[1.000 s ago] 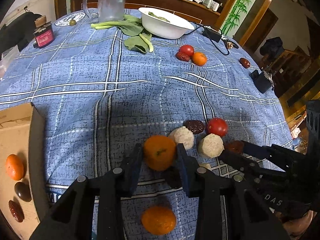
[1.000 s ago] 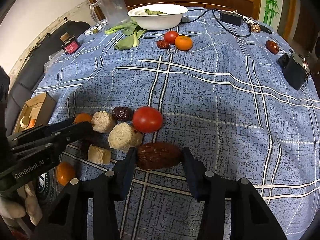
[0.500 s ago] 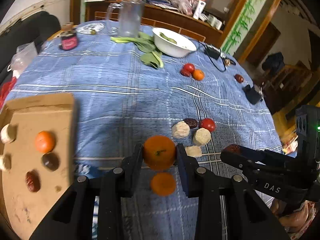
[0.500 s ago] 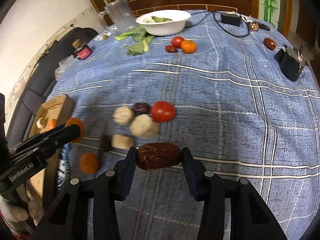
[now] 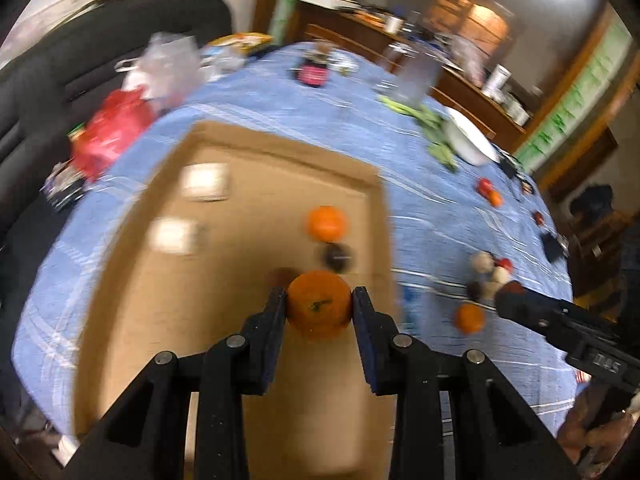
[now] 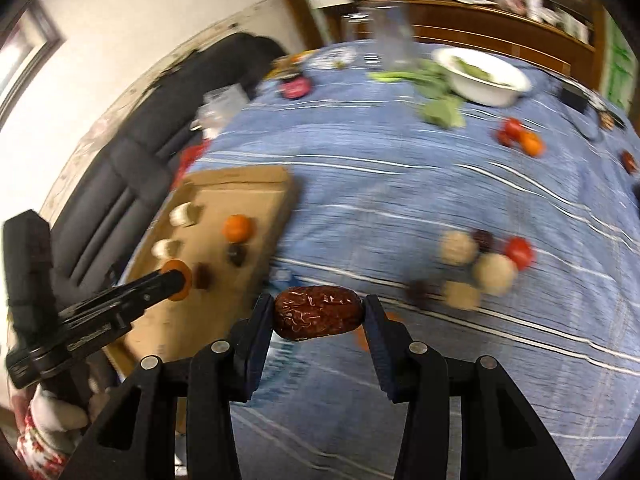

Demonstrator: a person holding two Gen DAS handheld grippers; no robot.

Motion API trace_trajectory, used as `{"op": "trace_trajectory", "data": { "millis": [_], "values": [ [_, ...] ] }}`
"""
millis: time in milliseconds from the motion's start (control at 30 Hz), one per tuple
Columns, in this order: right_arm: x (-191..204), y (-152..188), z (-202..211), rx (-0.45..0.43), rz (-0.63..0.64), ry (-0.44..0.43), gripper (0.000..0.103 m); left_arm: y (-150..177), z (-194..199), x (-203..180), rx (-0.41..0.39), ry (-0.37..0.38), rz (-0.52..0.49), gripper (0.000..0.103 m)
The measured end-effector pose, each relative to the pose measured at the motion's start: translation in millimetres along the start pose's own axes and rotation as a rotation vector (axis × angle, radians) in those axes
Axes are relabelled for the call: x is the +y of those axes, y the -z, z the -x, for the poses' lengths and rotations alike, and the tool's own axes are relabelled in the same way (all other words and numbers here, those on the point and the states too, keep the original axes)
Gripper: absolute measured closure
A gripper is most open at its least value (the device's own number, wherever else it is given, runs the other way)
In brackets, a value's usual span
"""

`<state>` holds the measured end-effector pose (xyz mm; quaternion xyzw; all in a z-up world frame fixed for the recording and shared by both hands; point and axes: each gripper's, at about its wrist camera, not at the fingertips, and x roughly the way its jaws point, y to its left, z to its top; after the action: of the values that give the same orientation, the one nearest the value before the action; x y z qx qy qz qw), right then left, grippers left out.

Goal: Organize fruits
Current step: 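Carry the mandarin and large red date into the box, open both grippers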

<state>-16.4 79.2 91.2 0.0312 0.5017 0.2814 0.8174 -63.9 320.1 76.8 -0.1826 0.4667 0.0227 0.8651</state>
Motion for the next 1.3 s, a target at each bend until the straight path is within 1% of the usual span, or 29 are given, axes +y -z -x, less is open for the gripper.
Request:
{"op": "trace_trajectory", "data": {
  "millis": [100, 233, 367, 500, 567, 733, 1000, 1133, 1300],
  "values": [
    [33.7, -2.3, -14.3, 0.024, 0.05, -0.04, 0.054, -1.1, 5.3, 32.2, -0.004, -0.051, 0.034, 0.07],
    [73.0, 0.9, -37.7, 0.069, 0.106, -0.075, 0.054, -2.8, 4.5, 55.4, 0.001, -0.1, 0.024, 0.07],
    [104.2, 11.9, -62.1, 0.116, 0.145, -0.093, 0.054, -4.7, -4.3, 71.7, 0.026, -0.107, 0.013, 0.07],
    [123.9, 20.1, -80.4, 0.138, 0.176, -0.084, 0.054, -3.2, -11.6, 85.2, 0.052, -0.112, 0.004, 0.07],
    [130.8, 23.9, -88.6, 0.143, 0.189, -0.072, 0.054, -2.9, -14.0, 90.0, 0.061, -0.1, 0.003, 0.07],
    [138.0, 28.3, -107.0, 0.159, 0.203, -0.049, 0.053, -3.6, -16.5, 87.7, 0.067, -0.103, -0.043, 0.07],
    [151.7, 35.3, -124.3, 0.163, 0.242, -0.008, 0.053, -6.0, -19.0, 87.2, 0.067, -0.093, -0.074, 0.069],
    [156.7, 36.0, -125.1, 0.154, 0.255, -0.002, 0.053, -7.1, -18.6, 86.7, 0.072, -0.079, -0.069, 0.067],
    [155.3, 35.2, -123.2, 0.155, 0.243, -0.02, 0.053, -11.0, -12.3, 89.3, 0.068, -0.051, -0.031, 0.064]
  ]
}}
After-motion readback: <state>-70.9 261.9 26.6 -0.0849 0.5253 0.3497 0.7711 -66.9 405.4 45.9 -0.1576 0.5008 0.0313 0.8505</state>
